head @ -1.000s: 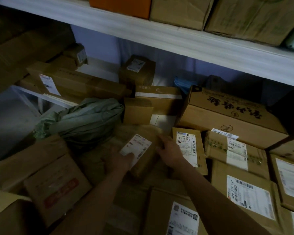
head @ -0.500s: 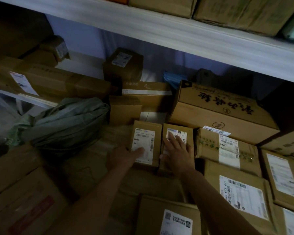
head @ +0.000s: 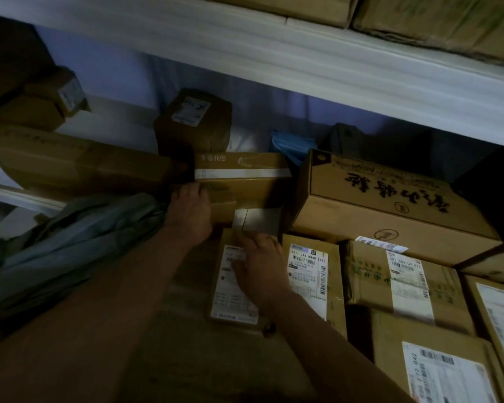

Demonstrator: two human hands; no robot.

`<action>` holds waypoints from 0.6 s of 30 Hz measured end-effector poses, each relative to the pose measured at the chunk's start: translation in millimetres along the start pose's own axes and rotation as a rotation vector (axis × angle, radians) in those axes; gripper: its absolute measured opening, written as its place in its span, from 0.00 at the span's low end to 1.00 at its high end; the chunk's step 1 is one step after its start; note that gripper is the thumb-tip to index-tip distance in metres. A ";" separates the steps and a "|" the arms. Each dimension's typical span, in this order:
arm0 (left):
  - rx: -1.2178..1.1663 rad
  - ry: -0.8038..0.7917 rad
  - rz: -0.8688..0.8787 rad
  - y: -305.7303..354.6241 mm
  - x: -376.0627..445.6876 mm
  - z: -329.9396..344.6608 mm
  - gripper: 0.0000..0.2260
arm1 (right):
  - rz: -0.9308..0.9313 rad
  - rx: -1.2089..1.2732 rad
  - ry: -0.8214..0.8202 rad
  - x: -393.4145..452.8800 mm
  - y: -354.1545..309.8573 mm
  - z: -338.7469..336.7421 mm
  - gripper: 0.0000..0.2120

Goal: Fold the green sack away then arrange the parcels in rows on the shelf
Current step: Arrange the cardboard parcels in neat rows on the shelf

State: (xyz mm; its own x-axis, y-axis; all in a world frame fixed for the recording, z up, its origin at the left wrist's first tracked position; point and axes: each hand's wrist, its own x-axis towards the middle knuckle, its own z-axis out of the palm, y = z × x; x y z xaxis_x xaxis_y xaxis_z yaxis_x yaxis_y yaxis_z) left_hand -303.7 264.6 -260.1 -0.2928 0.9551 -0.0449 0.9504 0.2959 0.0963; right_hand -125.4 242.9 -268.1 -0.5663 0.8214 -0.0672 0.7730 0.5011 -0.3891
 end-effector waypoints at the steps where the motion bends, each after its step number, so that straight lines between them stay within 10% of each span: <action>1: 0.022 -0.039 0.009 -4.8 7.1 -0.6 0.34 | 0.007 0.003 0.031 3.3 -1.2 -0.5 0.25; 10: -0.057 -0.187 0.030 -17.8 28.4 5.2 0.41 | 0.066 0.112 -0.009 15.5 -12.2 9.9 0.22; 18: -0.292 0.121 -0.024 1.0 -18.1 -23.4 0.46 | 0.104 0.383 0.154 5.5 -26.4 2.1 0.14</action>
State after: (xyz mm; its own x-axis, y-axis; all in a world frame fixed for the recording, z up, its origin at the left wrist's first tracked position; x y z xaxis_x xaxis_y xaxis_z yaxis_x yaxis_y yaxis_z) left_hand -299.9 247.9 -235.9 -0.3414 0.9376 0.0659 0.8778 0.2930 0.3791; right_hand -149.6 233.6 -260.1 -0.4193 0.9078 0.0023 0.6455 0.2999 -0.7024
